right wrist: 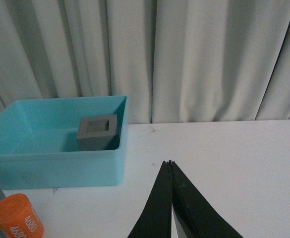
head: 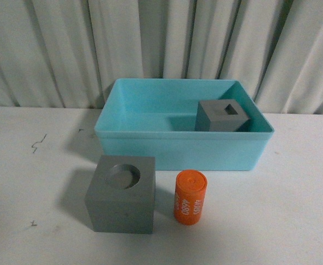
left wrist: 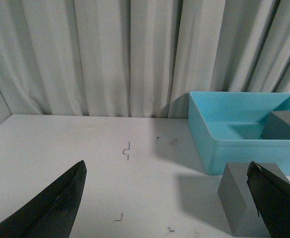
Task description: Place gray and orange parts in blue box
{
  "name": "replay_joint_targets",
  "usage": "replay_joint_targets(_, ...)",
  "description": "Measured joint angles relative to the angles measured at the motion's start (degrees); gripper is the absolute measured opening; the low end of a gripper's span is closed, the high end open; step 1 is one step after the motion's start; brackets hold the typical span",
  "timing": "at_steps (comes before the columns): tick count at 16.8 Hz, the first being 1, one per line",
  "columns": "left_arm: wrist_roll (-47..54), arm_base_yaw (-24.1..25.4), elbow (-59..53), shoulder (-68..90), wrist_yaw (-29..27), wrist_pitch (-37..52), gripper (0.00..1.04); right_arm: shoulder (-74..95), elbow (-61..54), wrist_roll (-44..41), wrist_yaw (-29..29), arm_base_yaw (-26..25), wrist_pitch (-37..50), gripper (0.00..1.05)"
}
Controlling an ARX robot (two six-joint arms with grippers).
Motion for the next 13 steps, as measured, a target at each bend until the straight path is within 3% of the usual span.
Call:
replay_joint_targets(3, 0.00, 0.00, 0.00, 0.00, 0.00, 0.00, 0.98, -2.12, -2.12, 0.00, 0.00, 0.00, 1.38, 0.02)
replay_joint_targets(13, 0.02, 0.00, 0.00, 0.00, 0.00, 0.00, 0.98, -15.08, -2.27, 0.00, 0.02, 0.00, -11.45, 0.02)
